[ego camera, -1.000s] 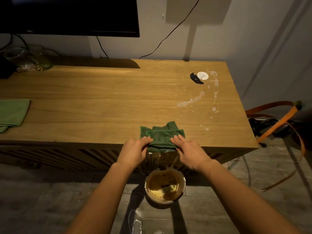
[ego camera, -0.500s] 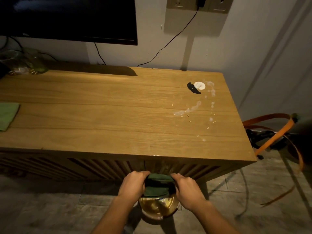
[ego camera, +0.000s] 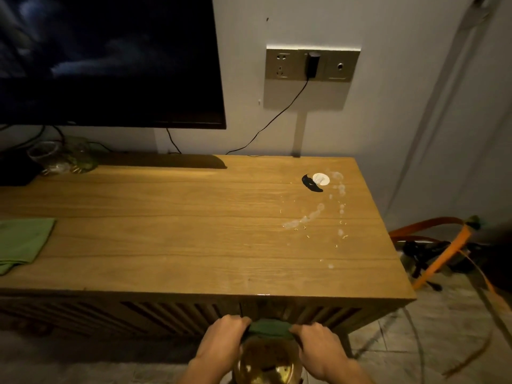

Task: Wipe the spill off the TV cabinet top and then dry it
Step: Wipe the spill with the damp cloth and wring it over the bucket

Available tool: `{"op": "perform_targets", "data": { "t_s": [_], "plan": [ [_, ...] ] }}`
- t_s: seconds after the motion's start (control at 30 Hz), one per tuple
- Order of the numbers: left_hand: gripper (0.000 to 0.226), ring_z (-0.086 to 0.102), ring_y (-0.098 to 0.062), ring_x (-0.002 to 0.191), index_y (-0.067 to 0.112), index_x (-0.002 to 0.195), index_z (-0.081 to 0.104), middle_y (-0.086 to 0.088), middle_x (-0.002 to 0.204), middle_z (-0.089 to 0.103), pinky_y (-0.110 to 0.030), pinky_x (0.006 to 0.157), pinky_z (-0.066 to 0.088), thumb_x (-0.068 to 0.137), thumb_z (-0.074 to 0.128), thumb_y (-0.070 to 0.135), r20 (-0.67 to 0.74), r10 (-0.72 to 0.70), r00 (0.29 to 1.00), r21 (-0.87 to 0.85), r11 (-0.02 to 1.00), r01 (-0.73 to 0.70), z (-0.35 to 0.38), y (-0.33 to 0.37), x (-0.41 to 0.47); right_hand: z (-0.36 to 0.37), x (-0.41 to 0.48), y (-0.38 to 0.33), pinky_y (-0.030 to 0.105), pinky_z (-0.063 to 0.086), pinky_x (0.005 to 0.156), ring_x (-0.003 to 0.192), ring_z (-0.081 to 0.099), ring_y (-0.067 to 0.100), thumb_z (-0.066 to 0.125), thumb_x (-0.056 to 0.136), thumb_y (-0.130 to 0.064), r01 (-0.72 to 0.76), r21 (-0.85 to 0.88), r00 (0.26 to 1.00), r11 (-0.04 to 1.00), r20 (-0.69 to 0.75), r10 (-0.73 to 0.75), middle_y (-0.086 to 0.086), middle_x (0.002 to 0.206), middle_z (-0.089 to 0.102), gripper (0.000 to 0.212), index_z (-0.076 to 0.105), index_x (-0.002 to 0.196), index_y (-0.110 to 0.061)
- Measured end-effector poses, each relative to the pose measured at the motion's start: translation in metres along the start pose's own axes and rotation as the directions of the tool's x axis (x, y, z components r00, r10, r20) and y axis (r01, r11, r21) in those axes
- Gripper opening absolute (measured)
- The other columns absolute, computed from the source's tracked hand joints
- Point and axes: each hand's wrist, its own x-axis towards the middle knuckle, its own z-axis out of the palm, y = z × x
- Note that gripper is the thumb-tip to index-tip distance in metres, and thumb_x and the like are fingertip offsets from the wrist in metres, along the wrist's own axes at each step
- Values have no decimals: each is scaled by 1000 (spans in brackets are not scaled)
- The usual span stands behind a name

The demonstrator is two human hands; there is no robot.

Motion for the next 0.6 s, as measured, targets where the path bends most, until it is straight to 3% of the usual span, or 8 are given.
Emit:
{"op": "perform_targets", "data": {
  "t_s": [0.17, 0.27, 0.4, 0.53, 0.6],
  "plan": [
    [31, 60, -27, 109, 24, 110, 62, -4, 113, 67, -43, 92, 51, 84, 51, 13, 16, 8, 1000, 54, 999, -9, -38, 8, -10, -41, -13, -15, 35, 51, 90, 105, 60, 17, 48, 95, -31, -4, 113, 997, 994, 78, -5, -4, 109, 67, 26, 66, 113, -38],
    [26, 62, -24, 105, 26, 108, 64, -2, 112, 67, -39, 90, 53, 86, 56, 16, -35, 4, 999, -2, 1000, -4, -70, 10, -15, -78, -24, -26, 18, 47, 73, 90, 62, 5, 51, 96, -27, 53, 186, 994, 981, 83, -69, -13, 99, 67, 26, 66, 113, -39],
    [27, 62, -22, 104, 25, 111, 65, -2, 111, 68, -35, 88, 53, 86, 60, 15, -117, 43, 992, -24, 999, -47, -122, 14, -13, -126, -37, -44, 23, 49, 75, 89, 61, 8, 50, 98, -24, 104, 181, 994, 978, -33, -100, -10, 99, 68, 27, 66, 117, -35],
    [27, 62, -28, 101, 19, 106, 67, -8, 106, 69, -31, 77, 46, 83, 55, 10, -135, 102, 986, 35, 995, -98, -176, 20, -4, -165, -42, -63, 20, 45, 58, 71, 60, 7, 49, 99, -24, 94, 142, 995, 985, -46, -88, -8, 85, 68, 24, 69, 111, -32],
    [26, 62, -27, 97, 20, 104, 68, -7, 102, 69, -29, 72, 44, 84, 56, 10, -149, 124, 981, 38, 992, -120, -200, 21, 0, -186, -43, -72, 29, 52, 68, 79, 63, 11, 49, 99, -24, 90, 168, 994, 982, -80, -78, -6, 87, 69, 25, 70, 110, -31]
  ]
}}
